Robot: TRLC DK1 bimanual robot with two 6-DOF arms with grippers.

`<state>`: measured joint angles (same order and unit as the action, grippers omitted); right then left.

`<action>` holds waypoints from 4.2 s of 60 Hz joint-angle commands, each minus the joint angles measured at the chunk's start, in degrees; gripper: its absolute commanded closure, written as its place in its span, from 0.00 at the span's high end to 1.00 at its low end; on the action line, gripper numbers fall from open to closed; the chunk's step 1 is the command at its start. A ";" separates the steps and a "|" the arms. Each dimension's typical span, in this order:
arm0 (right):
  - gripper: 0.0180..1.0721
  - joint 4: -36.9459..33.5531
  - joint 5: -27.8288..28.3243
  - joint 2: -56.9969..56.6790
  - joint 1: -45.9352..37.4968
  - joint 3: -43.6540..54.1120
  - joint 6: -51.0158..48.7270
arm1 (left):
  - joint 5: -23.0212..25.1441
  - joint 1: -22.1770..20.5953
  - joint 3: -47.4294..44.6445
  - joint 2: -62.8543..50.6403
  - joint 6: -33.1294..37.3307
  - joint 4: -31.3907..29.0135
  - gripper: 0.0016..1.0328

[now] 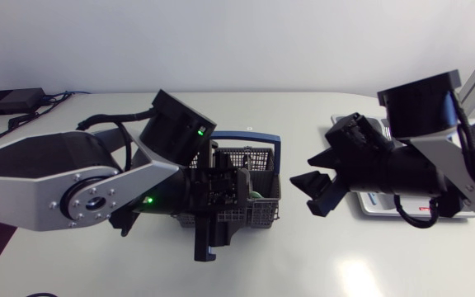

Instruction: Unload the cutlery basket into the drawer organizer.

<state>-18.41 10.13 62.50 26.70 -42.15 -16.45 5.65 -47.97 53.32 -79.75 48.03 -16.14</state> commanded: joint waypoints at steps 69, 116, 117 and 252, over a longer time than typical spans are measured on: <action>0.26 -0.39 0.15 19.41 10.74 -9.26 5.81 | -0.20 5.51 -7.62 5.39 0.48 3.22 0.76; 0.09 -1.80 5.95 15.55 8.90 -11.64 8.27 | -0.20 4.90 -9.20 6.27 0.05 3.40 0.76; 0.09 -2.06 6.83 15.37 8.55 -11.90 8.54 | -0.20 4.90 -9.20 6.27 0.05 3.49 0.76; 0.29 15.60 -10.83 21.88 -51.66 5.94 -13.70 | -1.87 9.38 -10.69 11.10 -5.58 1.11 0.76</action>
<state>-3.57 0.05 83.42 -26.17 -38.04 -30.09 3.79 -39.51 44.73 -69.73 43.48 -14.26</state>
